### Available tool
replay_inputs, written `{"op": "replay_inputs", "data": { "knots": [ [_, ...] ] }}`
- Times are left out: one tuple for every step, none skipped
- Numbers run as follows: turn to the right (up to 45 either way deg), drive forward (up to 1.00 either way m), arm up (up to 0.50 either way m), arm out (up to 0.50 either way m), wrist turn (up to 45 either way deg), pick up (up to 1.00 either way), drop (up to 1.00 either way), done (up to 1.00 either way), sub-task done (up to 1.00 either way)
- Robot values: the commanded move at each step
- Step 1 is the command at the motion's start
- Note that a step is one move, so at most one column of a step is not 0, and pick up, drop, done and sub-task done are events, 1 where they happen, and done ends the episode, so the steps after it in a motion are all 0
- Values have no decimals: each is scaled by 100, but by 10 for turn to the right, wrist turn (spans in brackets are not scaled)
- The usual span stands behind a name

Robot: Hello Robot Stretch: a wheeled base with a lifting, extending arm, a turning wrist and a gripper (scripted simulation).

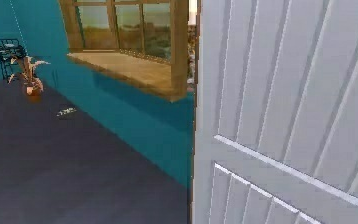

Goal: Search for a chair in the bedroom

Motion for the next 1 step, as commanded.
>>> {"op": "replay_inputs", "data": {
  "knots": [
    [0, 40, 0, 0, 0, 0, 0, 0, 0]
  ]
}}
